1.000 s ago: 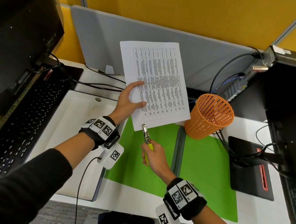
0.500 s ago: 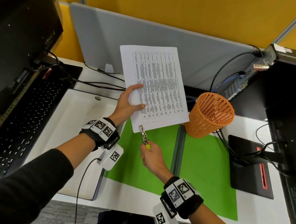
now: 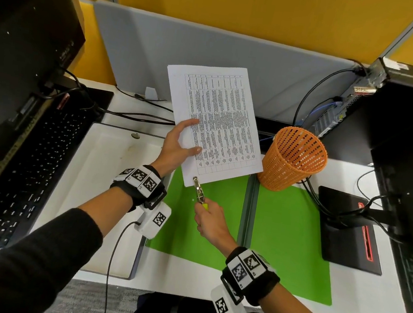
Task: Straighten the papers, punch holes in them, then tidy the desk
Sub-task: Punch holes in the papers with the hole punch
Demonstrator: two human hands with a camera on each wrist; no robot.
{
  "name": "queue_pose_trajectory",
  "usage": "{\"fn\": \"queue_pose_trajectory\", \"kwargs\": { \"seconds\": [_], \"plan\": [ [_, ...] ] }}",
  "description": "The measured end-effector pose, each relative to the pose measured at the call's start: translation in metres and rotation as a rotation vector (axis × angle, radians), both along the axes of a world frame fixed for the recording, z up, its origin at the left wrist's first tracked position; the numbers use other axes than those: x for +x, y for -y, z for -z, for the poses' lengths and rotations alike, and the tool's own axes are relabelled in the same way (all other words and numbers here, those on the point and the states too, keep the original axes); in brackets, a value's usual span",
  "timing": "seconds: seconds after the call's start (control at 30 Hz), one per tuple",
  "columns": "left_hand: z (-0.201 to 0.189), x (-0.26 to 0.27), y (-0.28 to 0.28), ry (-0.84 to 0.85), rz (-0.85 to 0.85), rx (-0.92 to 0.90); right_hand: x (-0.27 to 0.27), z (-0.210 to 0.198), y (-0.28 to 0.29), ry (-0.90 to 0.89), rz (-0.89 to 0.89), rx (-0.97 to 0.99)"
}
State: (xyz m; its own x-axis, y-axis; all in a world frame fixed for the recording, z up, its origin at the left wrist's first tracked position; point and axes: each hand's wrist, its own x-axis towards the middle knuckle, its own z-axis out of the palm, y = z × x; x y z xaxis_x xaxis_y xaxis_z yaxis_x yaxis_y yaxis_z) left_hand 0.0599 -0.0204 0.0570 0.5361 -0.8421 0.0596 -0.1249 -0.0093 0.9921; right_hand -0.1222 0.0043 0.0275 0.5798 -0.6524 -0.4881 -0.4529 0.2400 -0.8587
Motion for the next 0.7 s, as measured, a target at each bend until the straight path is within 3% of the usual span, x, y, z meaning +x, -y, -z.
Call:
{"fn": "queue_pose_trajectory", "kwargs": {
  "seconds": [0.3, 0.7],
  "plan": [
    [0.0004, 0.0029, -0.0030, 0.053, 0.170, 0.055, -0.0061, -0.0039, 0.0008, 0.005, -0.045, -0.077],
    [-0.0014, 0.0066, -0.0069, 0.042, 0.238, 0.119, -0.0094, -0.0099, 0.0027, 0.094, 0.027, -0.067]
  ]
}}
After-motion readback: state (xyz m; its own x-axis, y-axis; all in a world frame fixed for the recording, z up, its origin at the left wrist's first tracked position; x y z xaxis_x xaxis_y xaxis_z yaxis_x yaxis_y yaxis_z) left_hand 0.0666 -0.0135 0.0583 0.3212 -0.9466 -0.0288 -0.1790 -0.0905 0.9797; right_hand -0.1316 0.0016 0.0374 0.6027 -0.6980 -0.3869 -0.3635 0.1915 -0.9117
